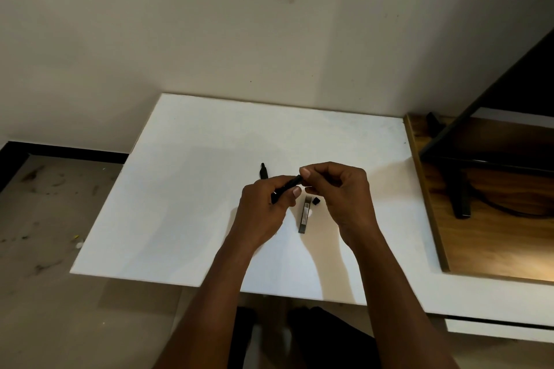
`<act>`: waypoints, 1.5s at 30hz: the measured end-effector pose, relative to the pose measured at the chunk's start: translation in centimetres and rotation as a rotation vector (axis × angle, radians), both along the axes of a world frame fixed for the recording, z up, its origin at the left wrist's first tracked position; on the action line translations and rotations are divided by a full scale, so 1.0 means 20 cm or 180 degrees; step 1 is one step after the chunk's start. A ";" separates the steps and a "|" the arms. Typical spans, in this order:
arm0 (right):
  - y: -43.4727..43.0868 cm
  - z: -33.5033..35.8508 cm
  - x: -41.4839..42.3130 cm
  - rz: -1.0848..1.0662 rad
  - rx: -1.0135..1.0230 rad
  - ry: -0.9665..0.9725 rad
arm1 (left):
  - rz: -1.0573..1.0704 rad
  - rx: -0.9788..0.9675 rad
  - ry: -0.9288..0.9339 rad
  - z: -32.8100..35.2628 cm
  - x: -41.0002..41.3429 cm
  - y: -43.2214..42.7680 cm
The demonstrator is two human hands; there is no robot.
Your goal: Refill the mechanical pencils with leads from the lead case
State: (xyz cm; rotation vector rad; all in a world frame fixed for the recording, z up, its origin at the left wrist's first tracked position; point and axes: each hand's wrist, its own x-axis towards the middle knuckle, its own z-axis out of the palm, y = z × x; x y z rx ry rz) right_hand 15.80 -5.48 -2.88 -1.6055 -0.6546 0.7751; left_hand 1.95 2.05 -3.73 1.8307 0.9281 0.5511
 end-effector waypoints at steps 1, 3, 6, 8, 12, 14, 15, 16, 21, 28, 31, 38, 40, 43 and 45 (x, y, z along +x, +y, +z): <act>0.00 0.00 0.00 0.0015 -0.0008 -0.0015 | 0.0004 -0.0014 -0.0003 0.00 0.00 0.00; 0.00 0.00 -0.01 0.0074 -0.0015 -0.0026 | 0.0029 -0.0046 0.0009 0.00 0.00 0.00; 0.01 0.01 -0.02 -0.0038 0.0000 0.0126 | 0.0102 -0.0111 0.0020 0.00 -0.01 0.01; 0.01 0.01 -0.01 -0.0250 -0.0035 0.0126 | 0.0182 -0.0185 -0.0008 0.00 -0.02 0.03; 0.00 -0.01 0.00 -0.0510 -0.0143 -0.0083 | 0.0431 -0.0385 -0.0122 -0.01 -0.06 0.07; 0.00 -0.03 0.01 -0.0519 -0.0239 -0.0313 | 0.0514 -0.0423 -0.0193 -0.01 -0.08 0.08; 0.00 -0.04 0.00 -0.0500 -0.0281 -0.0449 | 0.0554 -0.0434 -0.0250 -0.01 -0.09 0.08; 0.01 -0.04 0.00 -0.0470 -0.0324 -0.0617 | 0.0594 -0.0445 -0.0323 -0.01 -0.10 0.09; 0.03 -0.08 -0.03 -0.0144 -0.0710 -0.1434 | 0.0643 -0.0412 -0.0475 0.00 -0.12 0.09; 0.06 -0.13 -0.08 0.0167 -0.0987 -0.1825 | 0.0656 -0.0584 -0.0574 0.02 -0.12 0.09; 0.08 -0.15 -0.10 0.0279 -0.1139 -0.2171 | 0.0621 -0.0640 -0.0596 0.03 -0.12 0.09; 0.12 -0.16 -0.14 0.0285 -0.1395 -0.2619 | 0.0626 -0.0902 -0.0707 0.04 -0.12 0.09; 0.14 -0.16 -0.15 0.0307 -0.1513 -0.2760 | 0.0622 -0.0872 -0.0642 0.03 -0.12 0.09; 0.15 -0.16 -0.17 0.0348 -0.1626 -0.2877 | 0.0586 -0.0844 -0.0539 0.03 -0.12 0.10; 0.14 -0.15 -0.16 0.0117 -0.1197 -0.2430 | 0.0534 -0.0805 -0.0468 0.02 -0.13 0.10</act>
